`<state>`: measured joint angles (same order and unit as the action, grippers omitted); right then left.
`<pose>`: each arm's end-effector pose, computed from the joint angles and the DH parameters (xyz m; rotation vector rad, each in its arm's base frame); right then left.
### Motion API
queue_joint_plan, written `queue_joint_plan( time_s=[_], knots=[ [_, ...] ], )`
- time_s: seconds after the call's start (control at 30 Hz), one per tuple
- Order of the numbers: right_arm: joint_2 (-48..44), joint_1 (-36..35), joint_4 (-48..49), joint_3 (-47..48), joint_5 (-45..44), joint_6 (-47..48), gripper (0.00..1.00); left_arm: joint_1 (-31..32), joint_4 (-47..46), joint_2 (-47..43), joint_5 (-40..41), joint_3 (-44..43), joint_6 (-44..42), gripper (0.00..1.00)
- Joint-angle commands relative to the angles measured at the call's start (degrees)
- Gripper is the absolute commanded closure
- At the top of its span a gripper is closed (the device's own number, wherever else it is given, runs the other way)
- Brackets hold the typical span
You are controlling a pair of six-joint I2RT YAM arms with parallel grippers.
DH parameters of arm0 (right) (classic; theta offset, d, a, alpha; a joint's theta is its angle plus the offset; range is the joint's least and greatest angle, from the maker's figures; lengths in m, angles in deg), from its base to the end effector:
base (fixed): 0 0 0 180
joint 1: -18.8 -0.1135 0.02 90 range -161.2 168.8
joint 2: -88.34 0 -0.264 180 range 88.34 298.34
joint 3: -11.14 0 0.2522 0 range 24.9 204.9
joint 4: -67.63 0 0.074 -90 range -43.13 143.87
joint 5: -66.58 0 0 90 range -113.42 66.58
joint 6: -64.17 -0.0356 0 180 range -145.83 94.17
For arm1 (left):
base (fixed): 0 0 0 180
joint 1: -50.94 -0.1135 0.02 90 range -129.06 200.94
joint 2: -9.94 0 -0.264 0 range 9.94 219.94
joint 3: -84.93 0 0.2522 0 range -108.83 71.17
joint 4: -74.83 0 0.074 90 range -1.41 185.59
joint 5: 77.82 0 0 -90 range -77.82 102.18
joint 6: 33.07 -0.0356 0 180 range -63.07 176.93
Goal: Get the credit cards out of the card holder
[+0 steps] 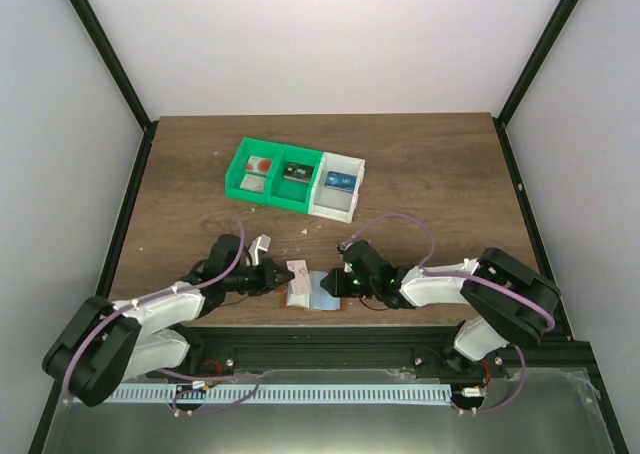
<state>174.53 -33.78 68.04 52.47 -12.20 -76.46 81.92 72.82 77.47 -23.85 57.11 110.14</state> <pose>0.1519 0.2099 0.1227 -0.1520 2.6070 1.0177 0.1559 -0.1180 0.1335 -0.0898 2.5174 -1.4190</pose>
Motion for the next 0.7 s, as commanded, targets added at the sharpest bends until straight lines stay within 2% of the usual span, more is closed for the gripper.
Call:
queue_joint_plan(
  time_s=[0.0,0.37,0.67],
  knots=[
    [1.3,0.2,-8.0,0.0,-2.8,-0.5,0.83,-0.4,7.1,-4.3,3.8,-2.2,-2.6,1.0],
    [-1.8,0.3,-12.1,2.6,-4.6,0.7,0.82,-0.9,13.4,-12.7,7.4,-2.9,-3.2,1.0],
    [-4.3,0.3,-14.6,4.7,-5.5,2.5,0.82,-1.1,20.7,-18.3,11.1,-7.0,-4.2,1.0]
  ],
)
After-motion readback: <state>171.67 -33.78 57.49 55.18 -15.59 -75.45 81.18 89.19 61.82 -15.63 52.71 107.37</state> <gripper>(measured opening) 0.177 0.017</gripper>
